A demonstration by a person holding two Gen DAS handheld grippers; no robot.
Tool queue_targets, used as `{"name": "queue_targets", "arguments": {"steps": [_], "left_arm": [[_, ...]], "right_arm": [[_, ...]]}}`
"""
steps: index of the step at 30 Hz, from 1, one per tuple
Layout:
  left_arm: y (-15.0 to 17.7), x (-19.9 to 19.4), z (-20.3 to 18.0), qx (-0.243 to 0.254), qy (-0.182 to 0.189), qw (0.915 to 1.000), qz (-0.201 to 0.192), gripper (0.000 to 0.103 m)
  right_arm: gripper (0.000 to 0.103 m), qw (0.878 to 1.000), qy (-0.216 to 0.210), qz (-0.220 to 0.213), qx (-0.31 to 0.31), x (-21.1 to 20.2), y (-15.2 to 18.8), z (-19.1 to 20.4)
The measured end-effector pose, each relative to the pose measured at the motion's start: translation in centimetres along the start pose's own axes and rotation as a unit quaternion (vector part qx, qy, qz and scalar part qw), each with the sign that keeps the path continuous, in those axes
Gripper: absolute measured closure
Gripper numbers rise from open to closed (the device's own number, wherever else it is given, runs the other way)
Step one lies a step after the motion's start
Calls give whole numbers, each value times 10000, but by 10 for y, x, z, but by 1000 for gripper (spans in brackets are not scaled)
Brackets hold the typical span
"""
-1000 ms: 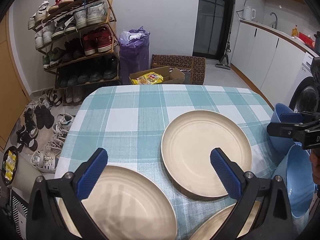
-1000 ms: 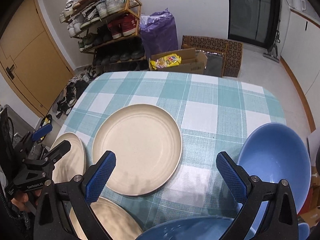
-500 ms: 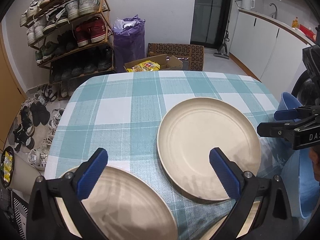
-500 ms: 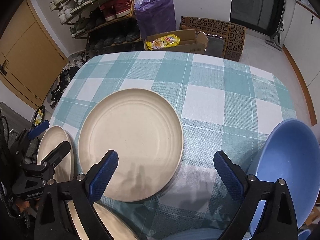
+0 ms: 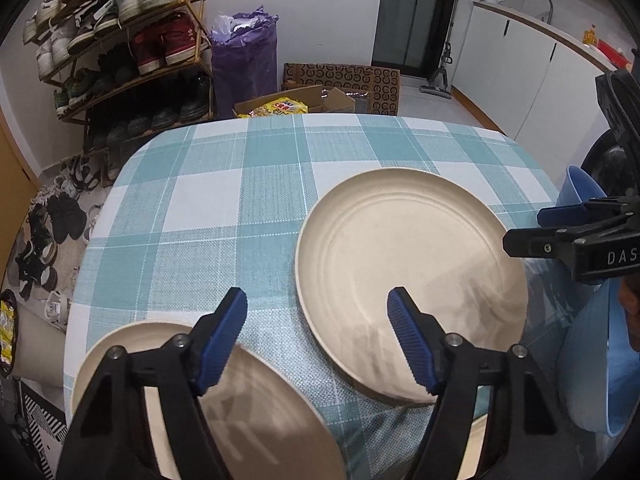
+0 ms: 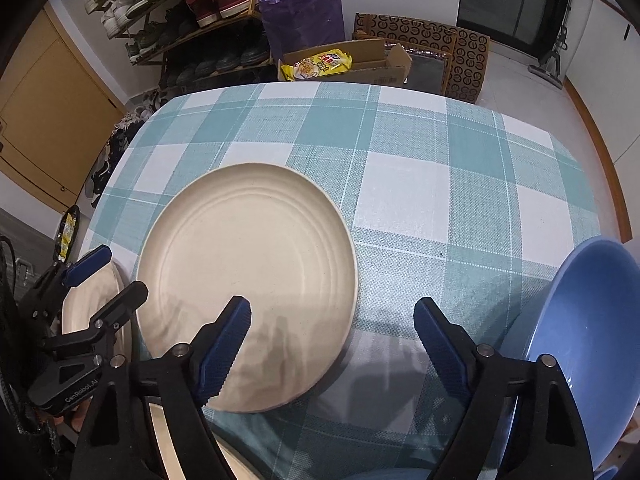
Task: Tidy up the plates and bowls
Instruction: 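Move both grippers forward to the rim of the large cream plate, then close both grippers on the rim of the large cream plate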
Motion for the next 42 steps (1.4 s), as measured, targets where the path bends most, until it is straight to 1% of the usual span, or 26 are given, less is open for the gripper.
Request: {"name": "queue_targets", "arguments": {"steps": [1,6,8,10,13,14,15,16,18,19,21,22,23,24,26,30,32,34,37,42], "left_arm": [[0,1,0,-7,15,10000,15,36],[1,4,0,9,1,10000,67,36],[2,5,0,37,-16,10000,81,37],[2,7,0,51,-22,9999,115,41],[2,10,1,56,-8,9998,171,42],[2,11,1,58,-9,9998,179,44],[3,11,2,53,-3,9998,188,48],[3,13,3,45,3,9998,211,50],[3,15,3,44,23,9997,242,51],[4,16,3,43,34,9996,265,56],[5,18,3,46,77,9995,318,61],[5,19,2,57,87,9994,327,63],[5,19,1,74,95,9994,335,64],[6,20,1,90,106,9993,352,67],[6,21,-1,96,140,9992,374,71],[7,21,0,114,46,9993,365,79],[7,21,1,105,54,9993,362,80],[8,20,1,119,21,9993,357,84],[8,20,1,129,-15,9993,348,85],[8,16,1,112,-27,9996,273,87]], "right_arm": [[17,10000,23,10,-29,1,0,1],[18,9997,51,-110,-225,-2,0,8],[18,9995,52,-54,-291,0,0,12],[18,9995,77,21,-308,4,0,13],[19,9995,65,143,-274,12,-1,13],[22,9994,41,202,-261,15,-1,13],[24,9994,28,235,-266,16,-1,13],[28,9992,36,276,-274,18,-1,13],[29,9990,49,350,-273,21,-1,13],[31,9989,31,396,-265,22,-2,12],[40,9987,-20,455,-230,24,-2,11],[46,9985,-28,497,-225,26,-2,10],[50,9984,-42,532,-205,27,-2,9],[51,9983,-57,546,-199,28,-1,9],[59,9982,-44,562,-215,29,-1,9],[66,9983,43,537,-221,28,2,8],[73,9984,41,545,-173,27,2,5],[78,9985,74,522,-163,27,4,3],[83,9986,134,479,-185,27,5,1],[86,9985,244,408,-261,27,7,2]]}}
Point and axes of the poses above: each gripper's, at about its wrist camera, not at the fingertips, and x roughly the way its jaws point, z to its left, y to its underside, the point moved 1 cm from there along x, roughly the way its jaws point
